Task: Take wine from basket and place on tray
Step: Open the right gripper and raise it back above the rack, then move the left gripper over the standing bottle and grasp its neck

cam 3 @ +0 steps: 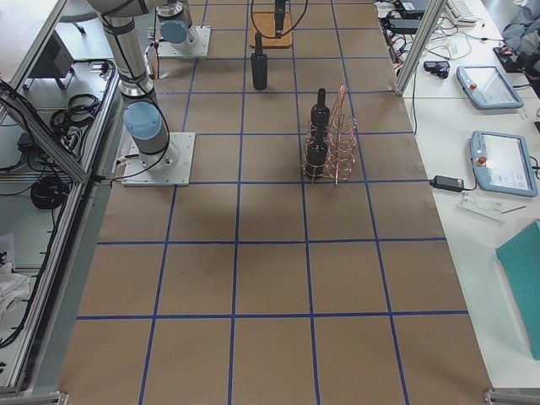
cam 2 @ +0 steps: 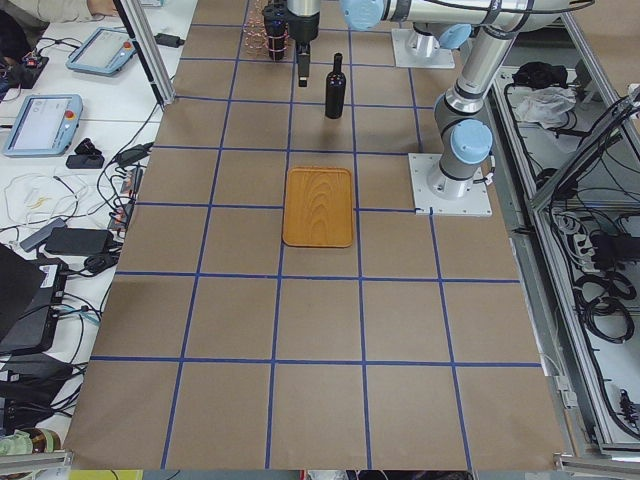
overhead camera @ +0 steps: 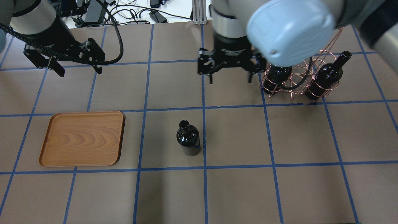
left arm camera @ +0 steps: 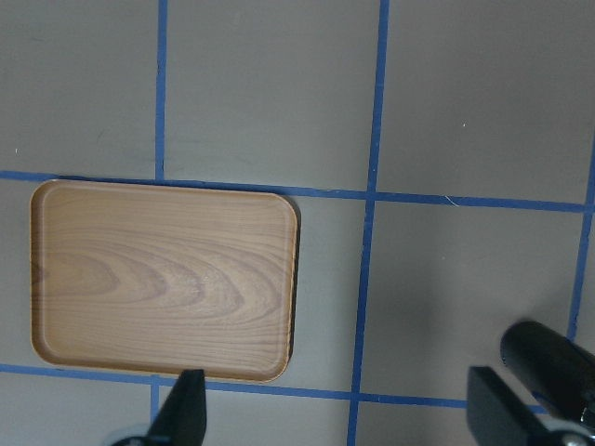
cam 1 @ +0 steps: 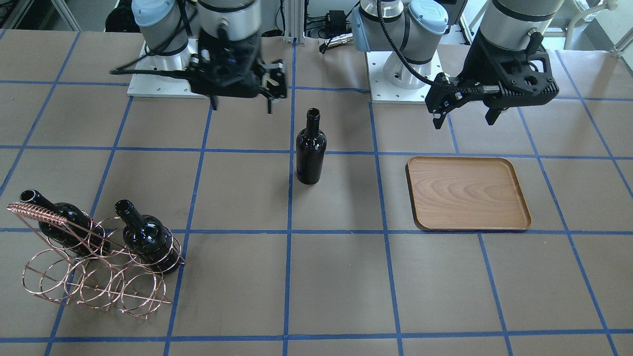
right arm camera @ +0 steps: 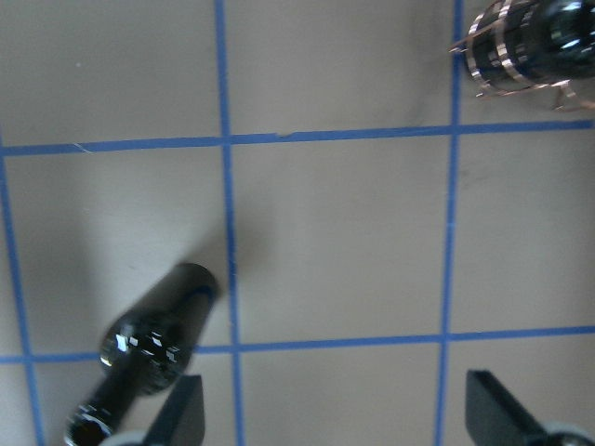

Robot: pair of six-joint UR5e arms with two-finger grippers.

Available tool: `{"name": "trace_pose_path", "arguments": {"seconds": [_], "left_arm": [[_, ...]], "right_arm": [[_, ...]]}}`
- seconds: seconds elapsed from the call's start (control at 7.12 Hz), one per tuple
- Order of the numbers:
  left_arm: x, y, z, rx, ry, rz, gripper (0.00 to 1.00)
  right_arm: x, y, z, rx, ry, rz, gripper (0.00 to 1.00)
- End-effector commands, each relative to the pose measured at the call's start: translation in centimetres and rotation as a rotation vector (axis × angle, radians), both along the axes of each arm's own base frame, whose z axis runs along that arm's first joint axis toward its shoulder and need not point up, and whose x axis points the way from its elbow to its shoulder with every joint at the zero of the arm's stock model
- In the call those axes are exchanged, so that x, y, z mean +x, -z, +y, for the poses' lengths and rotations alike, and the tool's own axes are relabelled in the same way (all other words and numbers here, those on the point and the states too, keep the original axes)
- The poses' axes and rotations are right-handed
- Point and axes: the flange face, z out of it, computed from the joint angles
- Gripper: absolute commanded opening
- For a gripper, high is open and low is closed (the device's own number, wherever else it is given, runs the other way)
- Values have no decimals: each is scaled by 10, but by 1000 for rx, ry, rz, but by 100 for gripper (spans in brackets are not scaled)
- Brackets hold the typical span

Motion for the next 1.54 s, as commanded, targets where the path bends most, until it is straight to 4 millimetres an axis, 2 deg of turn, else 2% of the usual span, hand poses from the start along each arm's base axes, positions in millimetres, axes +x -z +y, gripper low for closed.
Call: {"name": "trace_pose_path", "arguments": {"seconds": [0.0, 0.14, 0.28, 0.42, 0.56, 0.7, 0.84, 0.98, 1.12, 1.26, 1.4], "left_arm": [[-4, -4, 4, -2, 25, -22, 100], [-6, 2, -1, 1, 21, -8, 100], [-16, 4, -1, -1, -2, 41, 100], [-46, 4, 6, 1, 5, 76, 100], [-77, 11, 10, 12, 35, 77, 100], [-104, 17, 16, 22, 78, 77, 100], [-134, 24, 29, 43, 105, 77, 100], [-176, 36, 49, 62, 157, 70, 100], [-202, 47, 64, 78, 224, 66, 100], [-215, 61, 68, 77, 249, 69, 100], [-221, 76, 71, 109, 254, 117, 100]], "right_arm": [[-66, -35, 18, -9, -23, 35, 100], [-69, -25, 16, 3, -20, 40, 100], [-79, -20, 8, 4, -23, 39, 100], [-95, -19, -7, -19, -52, 22, 100], [-98, -16, -14, -17, -102, -53, 100], [-97, -17, -14, -23, -118, -49, 100], [-98, -15, -14, -11, -116, -49, 100], [-98, -15, -15, -18, -116, -52, 100], [-101, -19, -14, -31, -112, -46, 100], [-100, -20, -13, -39, -108, -43, 100], [-109, -20, -21, -57, -87, -32, 100]]}}
